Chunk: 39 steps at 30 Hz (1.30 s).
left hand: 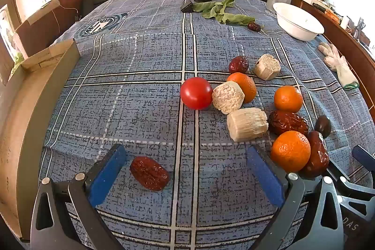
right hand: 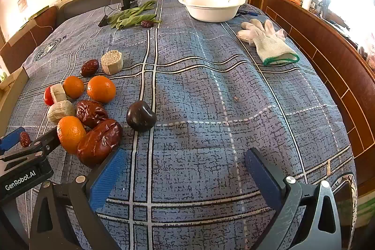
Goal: Organize fruits
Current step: 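Move the left tool toward the red jujube lying on the cloth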
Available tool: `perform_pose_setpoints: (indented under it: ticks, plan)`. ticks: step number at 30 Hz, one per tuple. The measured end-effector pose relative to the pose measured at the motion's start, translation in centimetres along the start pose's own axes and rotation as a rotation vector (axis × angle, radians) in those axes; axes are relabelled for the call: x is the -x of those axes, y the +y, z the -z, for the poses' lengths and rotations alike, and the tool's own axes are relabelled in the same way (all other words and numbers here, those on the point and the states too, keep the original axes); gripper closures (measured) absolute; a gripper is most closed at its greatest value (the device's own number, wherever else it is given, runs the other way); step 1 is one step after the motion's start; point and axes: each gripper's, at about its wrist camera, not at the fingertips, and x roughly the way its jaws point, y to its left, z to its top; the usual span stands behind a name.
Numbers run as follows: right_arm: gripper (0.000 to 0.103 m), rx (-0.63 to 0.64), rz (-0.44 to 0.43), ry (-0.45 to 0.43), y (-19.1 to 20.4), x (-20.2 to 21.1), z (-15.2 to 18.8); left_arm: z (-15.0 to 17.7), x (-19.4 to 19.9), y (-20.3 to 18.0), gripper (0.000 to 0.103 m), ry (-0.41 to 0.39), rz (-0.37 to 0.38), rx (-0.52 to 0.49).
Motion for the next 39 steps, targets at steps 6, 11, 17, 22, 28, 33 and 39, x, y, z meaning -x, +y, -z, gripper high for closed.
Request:
perform_pose_setpoints:
  ticks: [6, 11, 17, 22, 28, 33, 39]
  plan:
    - [0.000, 0.001, 0.001, 0.000, 0.0, 0.0, 0.0, 0.0, 0.0, 0.0, 0.000, 0.001, 0.001, 0.001]
    - [0.000, 0.001, 0.001, 0.000, 0.0, 0.1, 0.1, 0.0, 0.0, 0.0, 0.000, 0.000, -0.001, 0.000]
    - [0.000, 0.001, 0.001, 0.000, -0.1, 0.1, 0.1, 0.0, 0.0, 0.0, 0.000, 0.015, 0.015, -0.024]
    - [0.000, -0.005, 0.001, 0.005, -0.1, 0.2, 0.2, 0.1, 0.0, -0.3, 0.000, 0.042, 0.038, -0.063]
    - [0.000, -0.036, 0.016, 0.075, 0.0, 0.7, 0.7, 0.3, 0.3, 0.2, 0.000, 0.080, 0.090, -0.127]
    - [0.000, -0.033, 0.018, 0.079, 0.1, 1.2, 1.2, 1.9, 2.6, 1.4, 0.000, 0.063, 0.180, -0.075]
    - [0.001, -0.084, 0.030, 0.007, 0.3, 3.3, 1.3, 3.4, 8.3, 3.5, 0.000, -0.102, 0.150, -0.059]
